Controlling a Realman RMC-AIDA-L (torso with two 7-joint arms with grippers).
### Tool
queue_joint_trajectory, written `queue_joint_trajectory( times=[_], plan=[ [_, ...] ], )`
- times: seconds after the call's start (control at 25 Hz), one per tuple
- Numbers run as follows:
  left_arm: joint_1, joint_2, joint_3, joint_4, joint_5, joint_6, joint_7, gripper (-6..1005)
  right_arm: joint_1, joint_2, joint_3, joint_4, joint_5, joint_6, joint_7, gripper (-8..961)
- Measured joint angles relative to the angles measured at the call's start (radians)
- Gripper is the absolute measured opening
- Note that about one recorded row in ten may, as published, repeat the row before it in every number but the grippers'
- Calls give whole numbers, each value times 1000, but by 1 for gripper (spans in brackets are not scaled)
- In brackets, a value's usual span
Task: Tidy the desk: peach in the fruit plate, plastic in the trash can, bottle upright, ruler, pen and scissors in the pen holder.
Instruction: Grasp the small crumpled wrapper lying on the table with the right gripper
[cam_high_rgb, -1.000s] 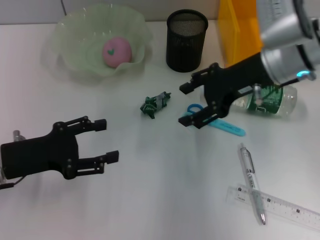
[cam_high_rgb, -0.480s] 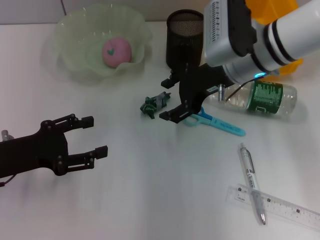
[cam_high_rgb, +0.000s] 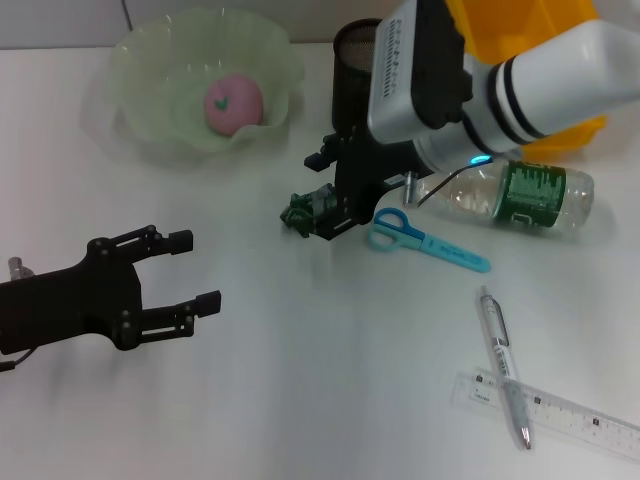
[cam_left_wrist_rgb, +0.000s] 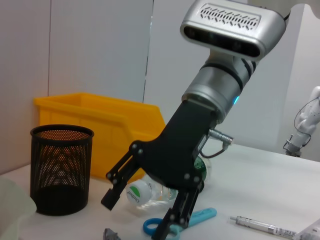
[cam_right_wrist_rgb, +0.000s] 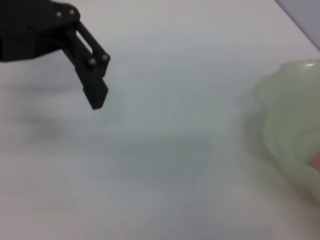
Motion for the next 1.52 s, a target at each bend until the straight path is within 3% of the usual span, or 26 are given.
queue_joint_trajectory(
  times=[0.72, 1.16, 1.52],
  plan=[
    [-5, -3, 0, 1, 0, 5, 0, 814, 15, 3, -39, 116, 154, 109, -109, 668],
    [-2, -4, 0, 1, 0, 7, 0, 809, 5, 3, -227, 119, 245, 187, -144, 662],
    [1, -5, 0, 0, 0, 12, 0, 804, -1, 3, -277, 119, 271, 240, -147, 657]
  ],
)
